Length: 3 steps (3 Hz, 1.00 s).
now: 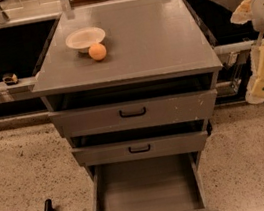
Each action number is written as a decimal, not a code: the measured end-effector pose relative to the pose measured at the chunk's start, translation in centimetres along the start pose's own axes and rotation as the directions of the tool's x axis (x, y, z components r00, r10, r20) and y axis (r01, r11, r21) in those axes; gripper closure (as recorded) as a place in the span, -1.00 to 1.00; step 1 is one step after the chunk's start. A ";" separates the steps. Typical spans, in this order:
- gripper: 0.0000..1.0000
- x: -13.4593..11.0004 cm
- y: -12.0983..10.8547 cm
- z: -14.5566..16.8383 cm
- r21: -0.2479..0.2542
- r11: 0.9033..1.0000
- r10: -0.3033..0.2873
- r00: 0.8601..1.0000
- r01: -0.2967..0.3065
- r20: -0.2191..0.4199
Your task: Place orange into bottom drawer
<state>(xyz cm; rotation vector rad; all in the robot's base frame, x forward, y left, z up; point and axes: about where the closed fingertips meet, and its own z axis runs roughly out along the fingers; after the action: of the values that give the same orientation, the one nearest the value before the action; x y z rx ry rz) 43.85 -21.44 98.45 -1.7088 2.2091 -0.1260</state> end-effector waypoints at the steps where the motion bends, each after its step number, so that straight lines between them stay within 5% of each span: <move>1: -1.00 0.0 0.0 0.0 0.000 1.000 0.000 1.000 0.000 0.000; 2: -1.00 -0.1 0.0 0.1 -0.007 1.000 0.008 1.000 -0.008 0.010; 3: -1.00 -3.9 -2.9 3.4 -0.053 0.998 -0.028 0.999 0.030 0.046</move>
Offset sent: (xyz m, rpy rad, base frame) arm 0.0017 0.0010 -0.0072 0.0353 0.0355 -0.0084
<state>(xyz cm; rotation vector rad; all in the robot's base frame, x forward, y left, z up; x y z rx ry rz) 48.47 -18.10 96.93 -1.7549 2.1749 -0.0352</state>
